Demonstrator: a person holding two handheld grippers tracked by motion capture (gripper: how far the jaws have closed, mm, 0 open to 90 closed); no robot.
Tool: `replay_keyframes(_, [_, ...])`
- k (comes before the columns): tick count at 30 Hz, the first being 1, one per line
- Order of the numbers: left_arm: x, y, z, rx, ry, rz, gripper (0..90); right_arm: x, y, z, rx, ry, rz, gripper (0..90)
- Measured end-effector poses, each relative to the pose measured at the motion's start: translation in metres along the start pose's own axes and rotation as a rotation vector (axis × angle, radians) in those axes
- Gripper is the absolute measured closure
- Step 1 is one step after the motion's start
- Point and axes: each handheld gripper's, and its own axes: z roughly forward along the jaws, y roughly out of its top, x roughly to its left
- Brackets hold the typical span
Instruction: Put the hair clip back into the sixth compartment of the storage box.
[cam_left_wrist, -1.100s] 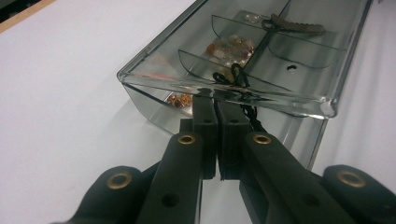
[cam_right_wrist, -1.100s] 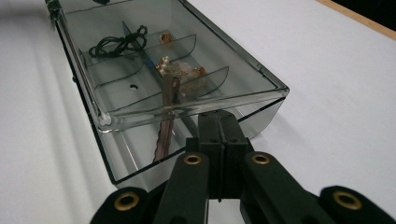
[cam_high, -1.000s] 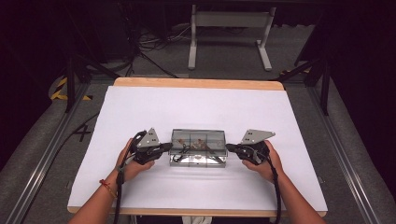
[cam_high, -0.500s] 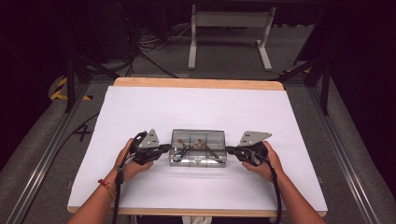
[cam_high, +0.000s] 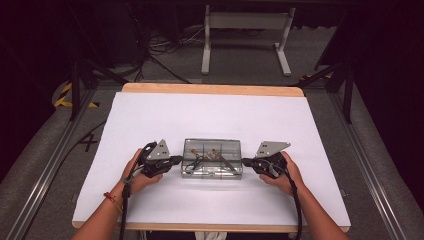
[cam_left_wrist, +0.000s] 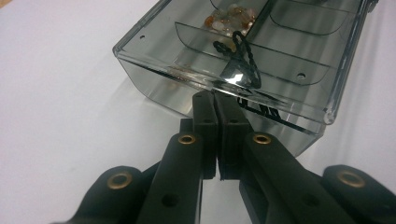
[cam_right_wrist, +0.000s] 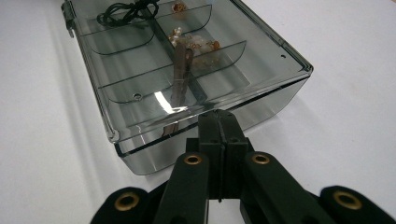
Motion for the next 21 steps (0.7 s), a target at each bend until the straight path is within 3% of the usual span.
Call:
replay_keyframes(11, [0.0006,-0.0012,0.0004,0.013,-0.002,0.004,88.4,0.0009,0.0002,-0.001,0.017,0.005,-0.013,89.8])
replay_keyframes(16, [-0.0013,-0.0022,0.0033,0.053,-0.006,0.032,88.2,0.0012,0.0004,-0.0014,0.02,0.01,-0.016,89.8])
replay_keyframes(21, [0.0,-0.0022,0.003,0.05,-0.014,0.032,88.2,0.0011,0.0008,-0.0017,0.023,0.019,-0.024,89.8])
